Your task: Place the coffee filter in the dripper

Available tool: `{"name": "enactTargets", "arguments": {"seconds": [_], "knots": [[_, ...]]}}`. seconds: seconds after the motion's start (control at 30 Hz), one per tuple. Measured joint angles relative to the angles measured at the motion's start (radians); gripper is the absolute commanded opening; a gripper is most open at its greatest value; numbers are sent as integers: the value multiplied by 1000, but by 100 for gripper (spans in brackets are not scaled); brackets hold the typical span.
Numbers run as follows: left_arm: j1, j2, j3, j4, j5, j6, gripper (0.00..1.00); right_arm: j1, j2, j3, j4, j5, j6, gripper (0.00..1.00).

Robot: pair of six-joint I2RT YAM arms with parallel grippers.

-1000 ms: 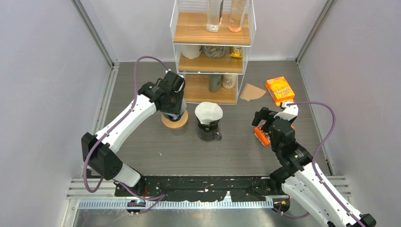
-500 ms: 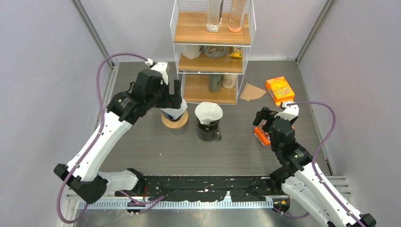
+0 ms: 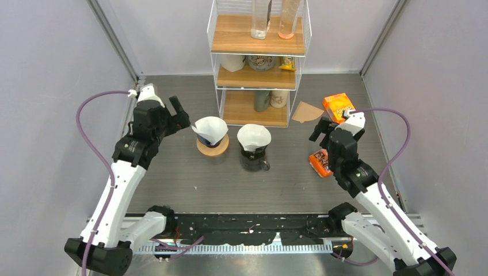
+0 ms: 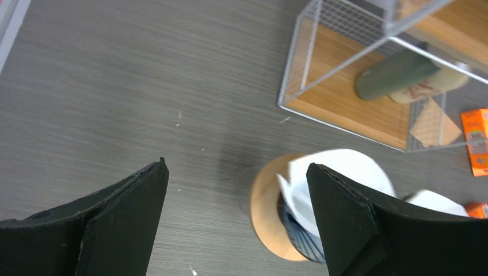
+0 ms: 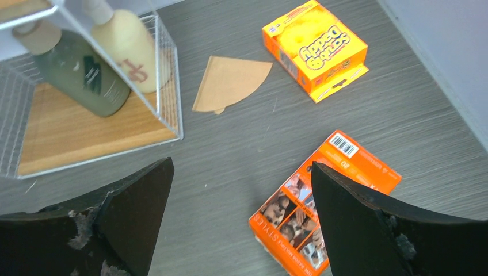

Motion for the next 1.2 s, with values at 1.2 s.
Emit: {"name": "enactTargets", "arguments": {"seconds": [1.2], "knots": [[373,66,-349,299,174,-148,99,-436,200,84,-124,-269,114,95]]}}
